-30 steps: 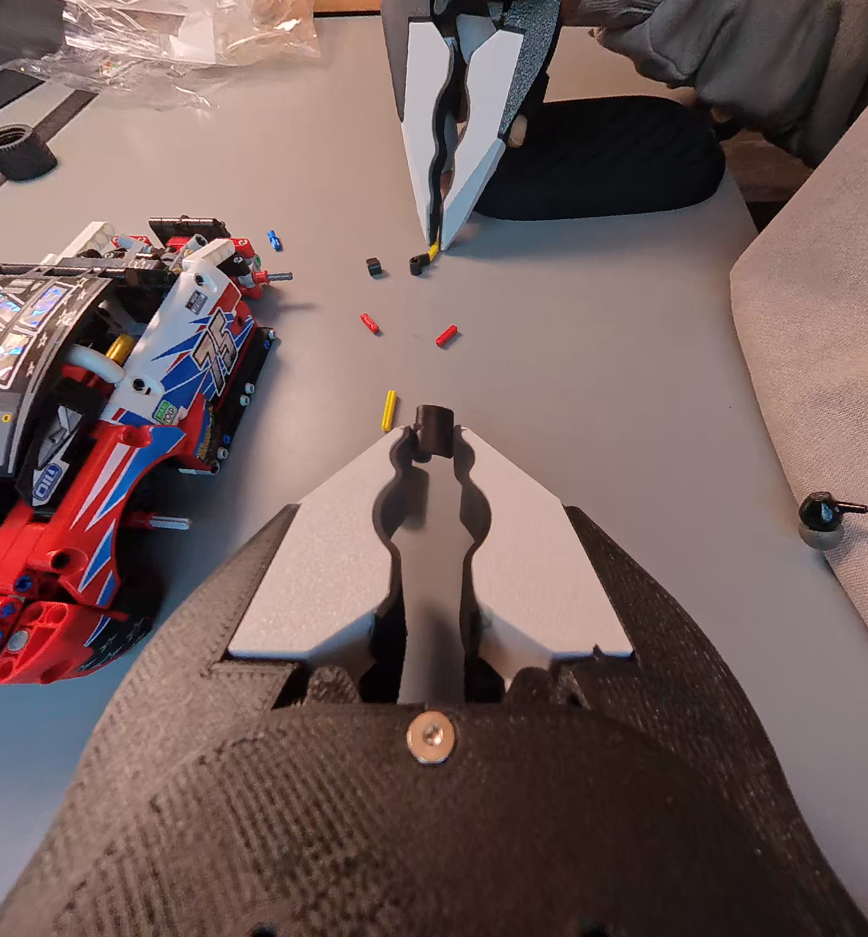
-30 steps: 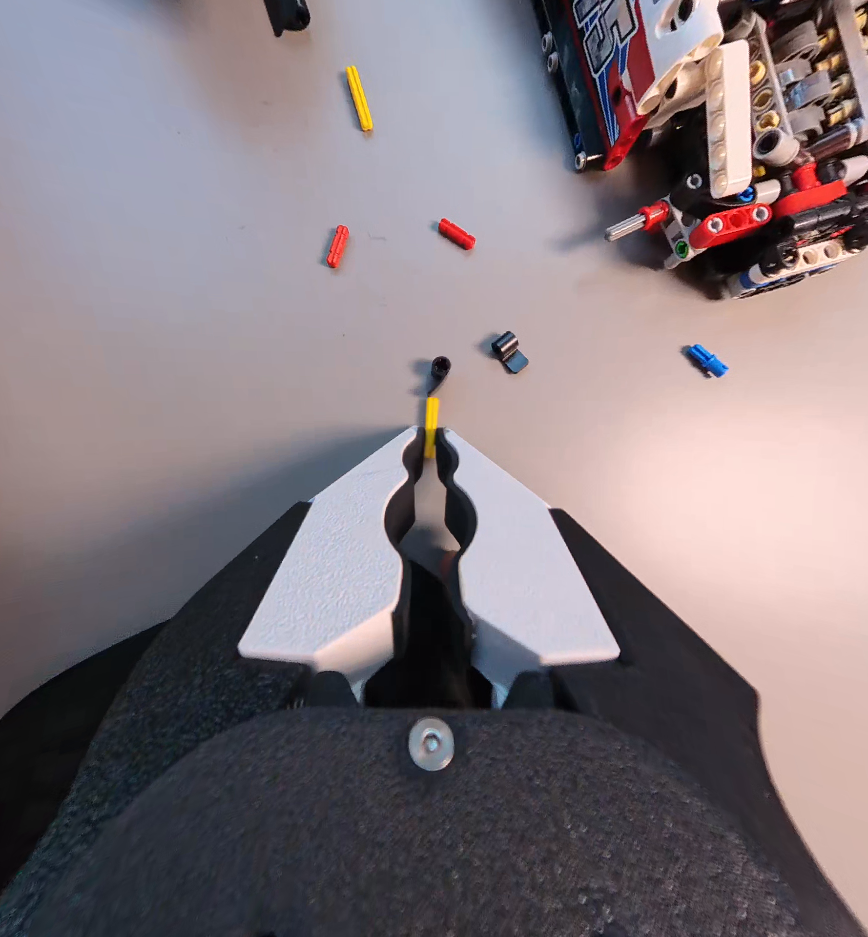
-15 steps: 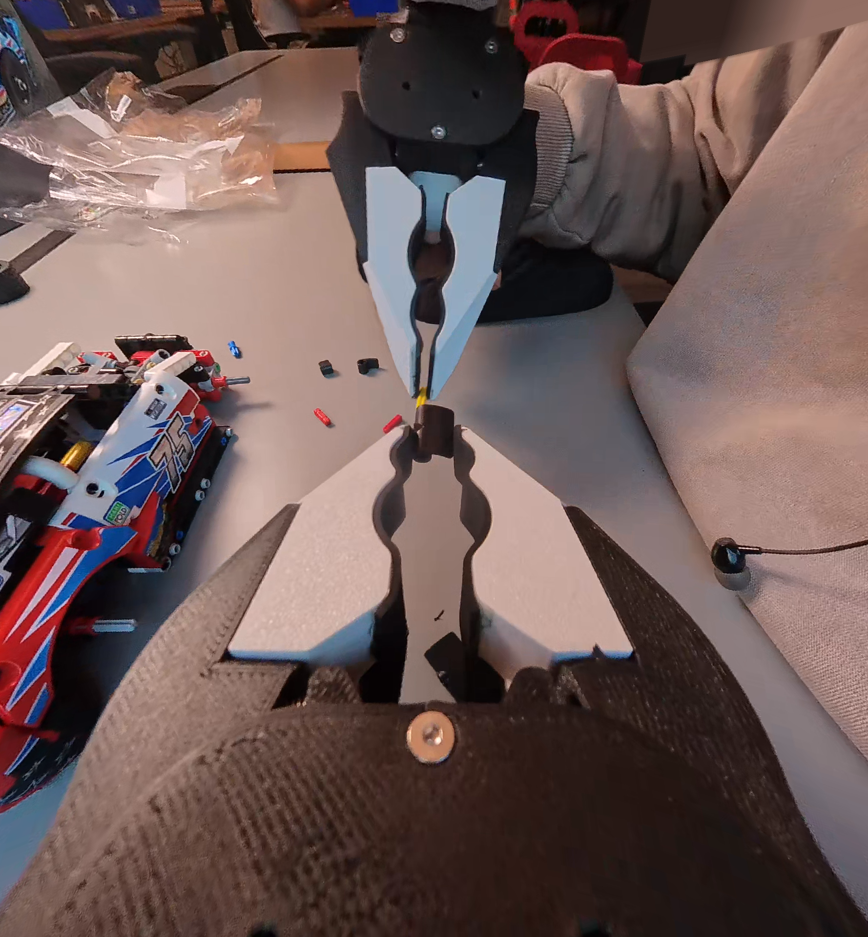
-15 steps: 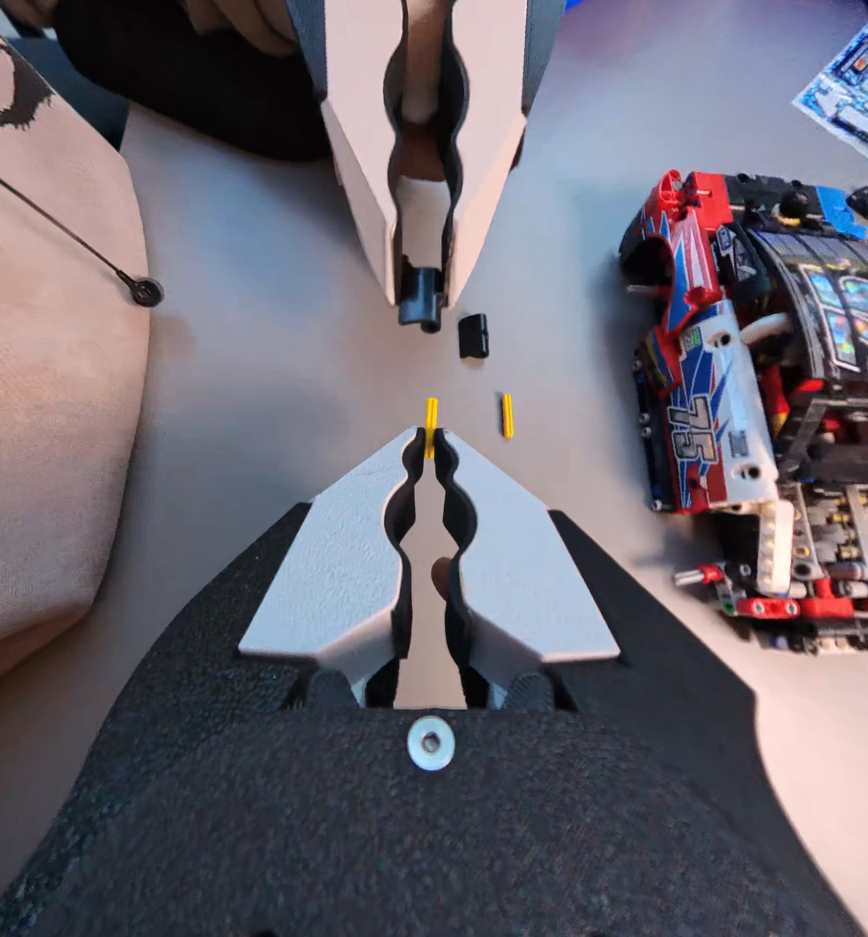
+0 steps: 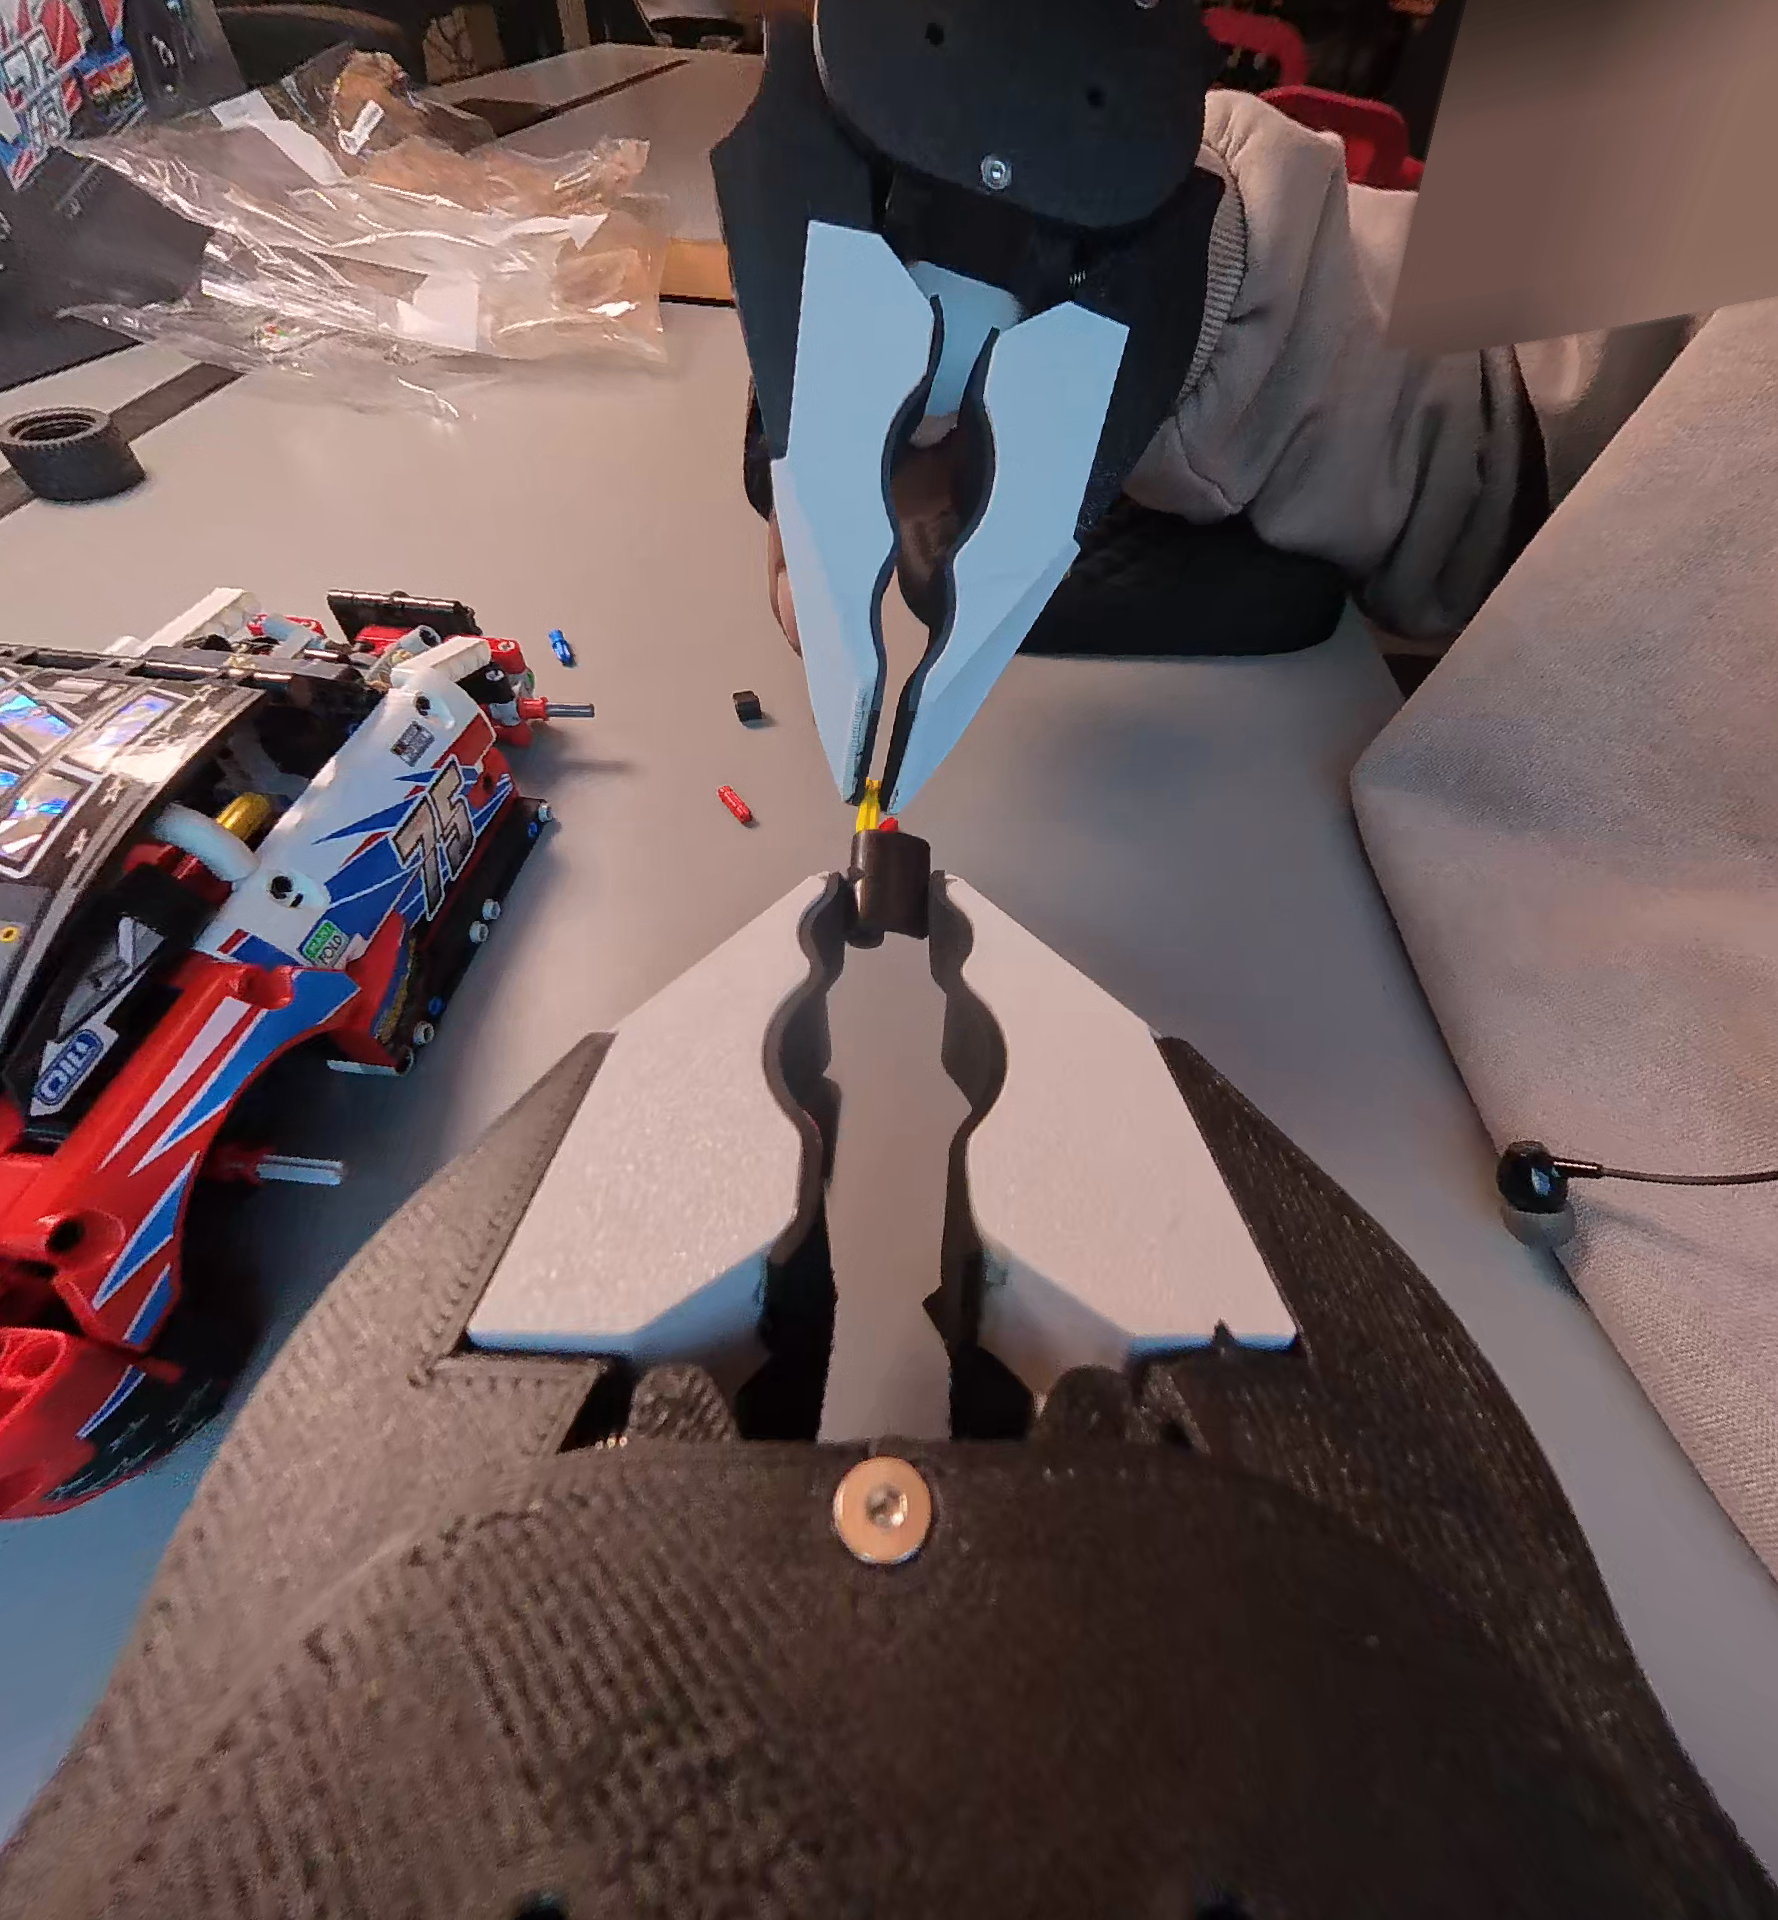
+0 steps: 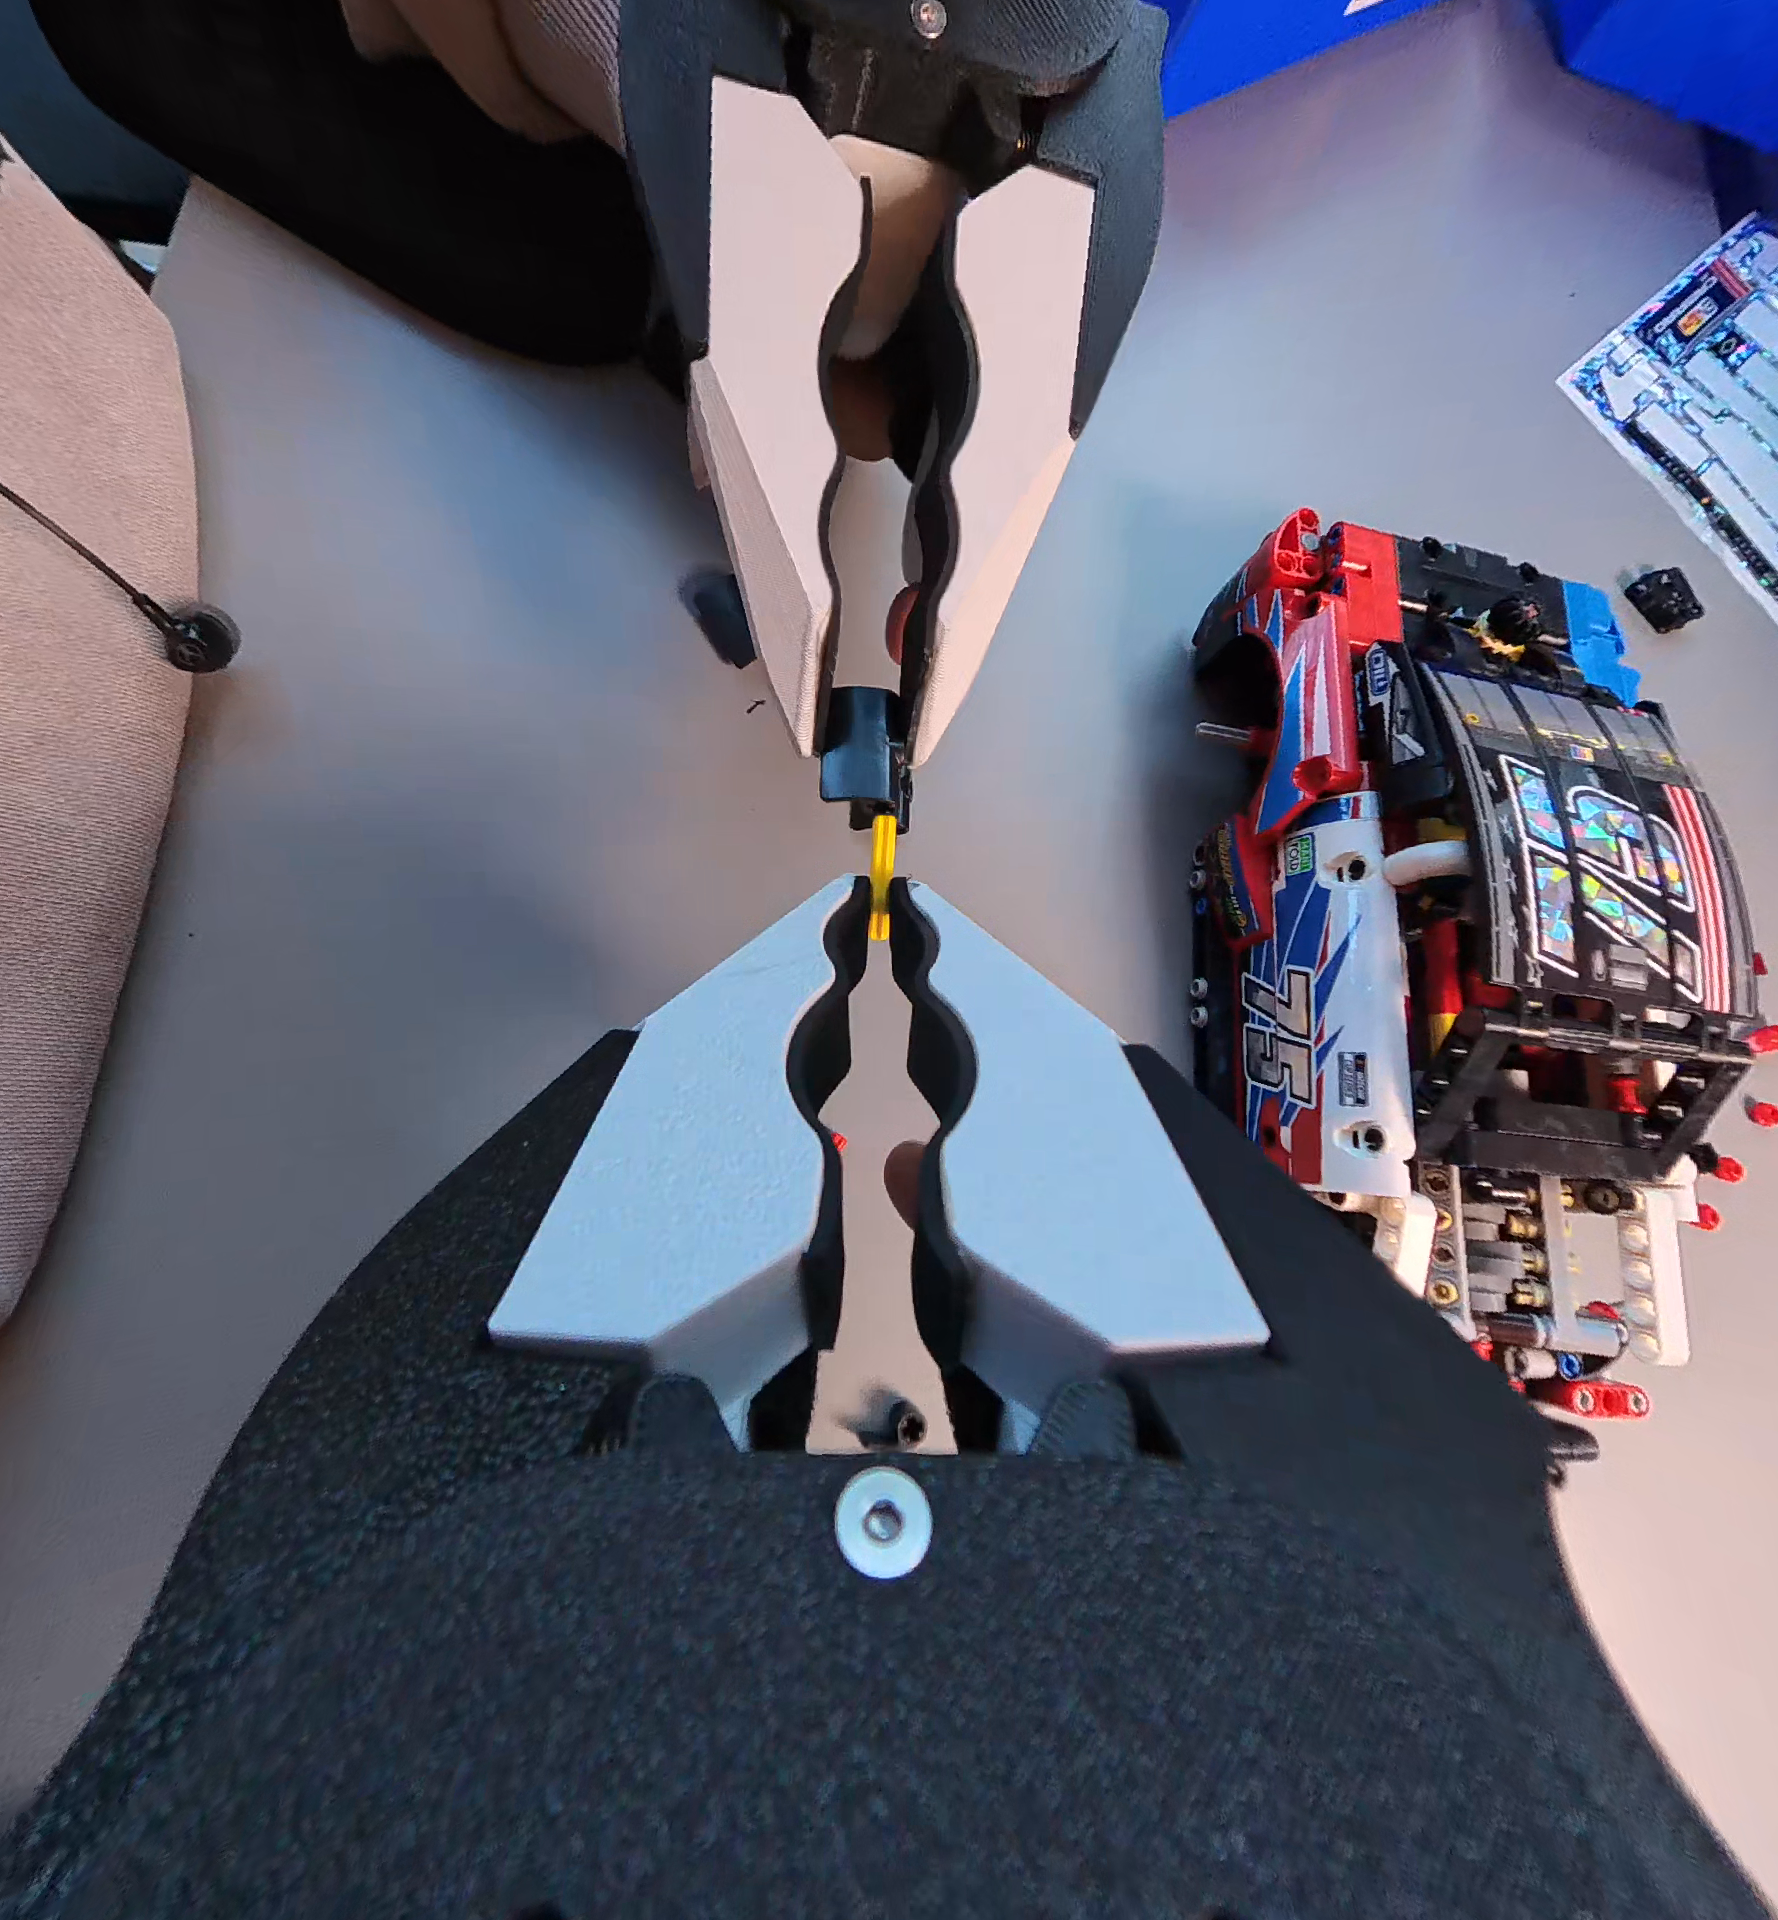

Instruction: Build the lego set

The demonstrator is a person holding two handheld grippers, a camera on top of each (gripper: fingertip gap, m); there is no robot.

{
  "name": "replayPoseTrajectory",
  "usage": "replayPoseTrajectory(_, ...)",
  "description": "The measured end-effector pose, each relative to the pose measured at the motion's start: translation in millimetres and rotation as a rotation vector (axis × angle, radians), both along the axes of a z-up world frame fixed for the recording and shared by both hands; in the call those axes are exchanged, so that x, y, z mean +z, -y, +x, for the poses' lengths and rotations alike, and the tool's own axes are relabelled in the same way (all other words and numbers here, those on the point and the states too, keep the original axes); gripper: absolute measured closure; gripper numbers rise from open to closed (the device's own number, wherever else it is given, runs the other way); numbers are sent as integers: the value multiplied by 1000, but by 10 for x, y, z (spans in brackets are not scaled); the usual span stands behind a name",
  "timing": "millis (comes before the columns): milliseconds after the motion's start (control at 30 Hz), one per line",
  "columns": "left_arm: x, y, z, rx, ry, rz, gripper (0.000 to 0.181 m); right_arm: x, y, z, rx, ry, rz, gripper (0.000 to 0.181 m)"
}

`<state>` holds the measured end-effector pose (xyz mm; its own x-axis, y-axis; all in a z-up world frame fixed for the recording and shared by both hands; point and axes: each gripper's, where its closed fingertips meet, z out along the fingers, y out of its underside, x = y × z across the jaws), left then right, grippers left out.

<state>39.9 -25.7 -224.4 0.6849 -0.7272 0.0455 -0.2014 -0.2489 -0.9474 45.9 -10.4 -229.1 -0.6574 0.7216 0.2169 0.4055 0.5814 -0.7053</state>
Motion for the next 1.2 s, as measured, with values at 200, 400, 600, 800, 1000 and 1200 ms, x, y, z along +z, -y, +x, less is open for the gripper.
replayPoseTrajectory(200, 20, -4, 16, -13, 73, -38, 167, 9, 0, 13, 6, -13, 23, 179)
replayPoseTrajectory(400, 21, -5, 32, -23, 107, -72, 167, 37, 9, 29, 11, -21, 63, 180)
replayPoseTrajectory(600, -58, -12, 50, -10, 38, -94, 167, -51, 0, 46, 16, 11, 131, 179)
replayPoseTrajectory(800, -159, -24, 63, 11, -89, -84, 167, -162, -7, 55, 9, 44, 156, 180)
replayPoseTrajectory(1000, -246, -49, 46, 42, -207, -86, 168, -246, -25, 56, -3, 72, 189, 180)
replayPoseTrajectory(1200, -255, -42, 27, 50, -132, -169, 168, -253, -15, 31, 11, 45, 218, 180)
